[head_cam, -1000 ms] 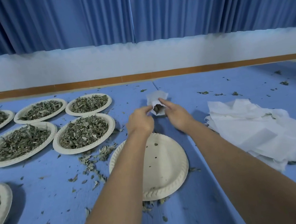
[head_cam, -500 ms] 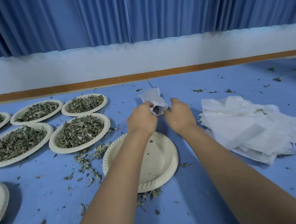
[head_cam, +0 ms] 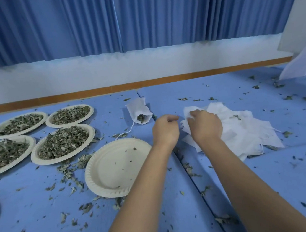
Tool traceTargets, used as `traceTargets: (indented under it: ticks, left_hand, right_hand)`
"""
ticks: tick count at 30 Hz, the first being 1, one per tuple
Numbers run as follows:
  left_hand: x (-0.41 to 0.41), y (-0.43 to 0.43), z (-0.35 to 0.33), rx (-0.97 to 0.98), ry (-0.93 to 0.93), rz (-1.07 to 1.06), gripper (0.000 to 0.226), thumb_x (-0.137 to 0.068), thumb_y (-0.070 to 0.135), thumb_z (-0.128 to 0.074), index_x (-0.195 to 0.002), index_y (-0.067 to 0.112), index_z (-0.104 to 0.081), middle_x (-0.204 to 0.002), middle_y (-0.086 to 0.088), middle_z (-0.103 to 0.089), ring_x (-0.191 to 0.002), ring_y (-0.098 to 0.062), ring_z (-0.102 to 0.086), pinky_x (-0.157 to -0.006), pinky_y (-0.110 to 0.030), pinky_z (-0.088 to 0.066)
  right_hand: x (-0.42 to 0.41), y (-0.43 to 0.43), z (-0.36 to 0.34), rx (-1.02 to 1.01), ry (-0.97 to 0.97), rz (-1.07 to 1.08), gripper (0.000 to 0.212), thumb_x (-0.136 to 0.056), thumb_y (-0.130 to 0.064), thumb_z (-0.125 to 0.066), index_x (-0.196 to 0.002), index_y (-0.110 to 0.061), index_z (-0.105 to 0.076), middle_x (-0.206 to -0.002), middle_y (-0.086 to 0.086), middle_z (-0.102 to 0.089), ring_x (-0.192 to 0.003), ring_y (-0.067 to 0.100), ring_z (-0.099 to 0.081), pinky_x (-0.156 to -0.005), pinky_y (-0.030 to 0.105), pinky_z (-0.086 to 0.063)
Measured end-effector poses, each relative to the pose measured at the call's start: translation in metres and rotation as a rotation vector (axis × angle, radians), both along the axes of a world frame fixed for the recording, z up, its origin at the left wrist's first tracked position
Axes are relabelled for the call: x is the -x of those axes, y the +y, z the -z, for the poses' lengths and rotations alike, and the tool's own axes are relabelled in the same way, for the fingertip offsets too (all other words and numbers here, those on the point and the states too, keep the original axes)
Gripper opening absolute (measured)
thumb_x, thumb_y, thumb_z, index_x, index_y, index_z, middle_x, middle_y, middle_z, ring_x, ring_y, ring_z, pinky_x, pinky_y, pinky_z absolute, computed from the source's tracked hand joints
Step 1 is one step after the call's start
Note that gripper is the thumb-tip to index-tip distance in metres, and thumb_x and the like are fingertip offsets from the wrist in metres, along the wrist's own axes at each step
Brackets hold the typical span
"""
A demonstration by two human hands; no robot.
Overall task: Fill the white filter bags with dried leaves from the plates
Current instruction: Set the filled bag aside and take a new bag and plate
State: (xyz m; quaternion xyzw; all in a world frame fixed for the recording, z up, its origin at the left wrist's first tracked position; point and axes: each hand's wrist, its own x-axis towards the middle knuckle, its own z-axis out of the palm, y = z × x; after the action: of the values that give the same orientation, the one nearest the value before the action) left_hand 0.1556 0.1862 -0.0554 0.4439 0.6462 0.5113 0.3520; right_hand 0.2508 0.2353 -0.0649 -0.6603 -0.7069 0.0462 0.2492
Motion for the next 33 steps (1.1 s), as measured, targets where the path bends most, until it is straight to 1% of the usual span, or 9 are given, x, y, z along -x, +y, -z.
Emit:
traceTargets:
  ticks: [3, 5, 8, 16, 21, 24, 26, 29, 33]
  left_hand:
    - [0.005, -0.006, 0.0, -0.007, -0.052, -0.017, 0.027, -0.091, 0.002, -0.039, -0.098, 0.01, -0.065, -0.113, -0.009, -0.065, -0.097, -0.022, -0.062, -0.092, -0.036, -0.05]
    - [0.008, -0.011, -0.002, -0.011, -0.122, -0.025, 0.025, -0.091, 0.001, -0.039, -0.092, 0.008, -0.063, -0.102, -0.01, -0.066, -0.081, -0.019, -0.061, -0.078, -0.031, -0.049]
    - [0.011, -0.017, -0.004, -0.019, -0.194, -0.019, 0.025, -0.092, 0.0, -0.039, -0.092, 0.006, -0.063, -0.091, -0.008, -0.067, -0.074, -0.018, -0.06, -0.069, -0.026, -0.047]
    - [0.014, -0.027, -0.003, -0.073, -0.157, 0.029, 0.026, -0.092, 0.002, -0.039, -0.087, 0.011, -0.063, -0.079, 0.001, -0.067, -0.067, -0.013, -0.06, -0.063, -0.021, -0.047]
    - [0.014, -0.025, -0.001, -0.091, -0.293, -0.048, 0.023, -0.093, 0.004, -0.042, -0.087, 0.013, -0.062, -0.093, -0.007, -0.063, -0.07, -0.017, -0.061, -0.065, -0.024, -0.049]
    - [0.02, -0.026, -0.004, -0.156, -0.383, -0.112, 0.029, -0.094, 0.004, -0.044, -0.121, 0.012, -0.053, -0.104, -0.002, -0.058, -0.074, -0.013, -0.059, -0.074, -0.033, -0.052]
    - [0.032, -0.028, -0.008, -0.224, -0.315, -0.122, 0.049, -0.092, 0.003, -0.047, -0.137, 0.017, -0.038, -0.108, 0.01, -0.054, -0.08, -0.007, -0.057, -0.085, -0.038, -0.05]
    - [0.057, -0.039, -0.014, -0.292, -0.184, -0.153, 0.069, -0.088, 0.008, -0.058, -0.146, 0.021, -0.024, -0.135, 0.014, -0.043, -0.12, -0.013, -0.048, -0.091, -0.029, -0.042]
    - [0.092, -0.06, -0.016, -0.287, -0.075, -0.238, 0.048, -0.086, 0.023, -0.064, -0.129, 0.034, -0.046, -0.149, 0.008, -0.032, -0.139, -0.014, -0.025, -0.109, -0.041, -0.033]
  right_hand:
    - [0.0, -0.002, 0.005, -0.058, 0.124, 0.019, 0.032, -0.096, -0.016, -0.04, -0.07, -0.014, -0.059, -0.065, 0.007, -0.055, -0.076, 0.032, -0.055, -0.072, 0.031, -0.039]
    - [-0.001, -0.001, 0.006, -0.08, 0.139, 0.021, 0.023, -0.093, -0.015, -0.046, -0.1, -0.012, -0.068, -0.088, 0.012, -0.068, -0.086, 0.032, -0.06, -0.074, 0.035, -0.048]
    - [-0.004, 0.003, 0.009, -0.049, 0.065, 0.035, 0.041, -0.089, -0.017, -0.054, -0.131, -0.019, -0.05, -0.115, 0.007, -0.064, -0.108, 0.028, -0.052, -0.083, 0.038, -0.046]
    - [-0.003, 0.008, 0.019, -0.191, -0.065, 0.157, 0.025, -0.098, -0.025, -0.042, -0.106, -0.019, -0.065, -0.098, 0.007, -0.063, -0.1, 0.027, -0.051, -0.076, 0.034, -0.028]
    - [0.013, -0.009, 0.004, -0.333, 0.647, -0.127, 0.015, -0.096, -0.019, -0.046, -0.099, -0.012, -0.059, -0.076, 0.006, -0.065, -0.074, 0.023, -0.06, -0.064, 0.031, -0.041]
    - [0.03, -0.026, -0.014, -0.171, 1.061, -0.307, 0.009, -0.093, -0.016, -0.053, -0.087, -0.018, -0.059, -0.066, -0.003, -0.063, -0.061, 0.006, -0.059, -0.059, 0.015, -0.045]
    - [0.041, -0.035, -0.026, -0.061, 1.229, -0.419, 0.011, -0.09, -0.011, -0.056, -0.082, -0.016, -0.061, -0.056, -0.005, -0.057, -0.049, 0.004, -0.051, -0.05, 0.015, -0.042]
    - [0.057, -0.047, -0.039, 0.073, 1.409, -0.572, 0.024, -0.087, -0.007, -0.057, -0.067, -0.019, -0.063, -0.046, -0.007, -0.047, -0.043, 0.006, -0.04, -0.043, 0.017, -0.034]
    - [0.075, -0.057, -0.047, 0.376, 1.586, -0.702, 0.05, -0.088, -0.01, -0.054, -0.039, -0.023, -0.049, -0.042, -0.007, -0.034, -0.038, 0.008, -0.027, -0.038, 0.018, -0.022]
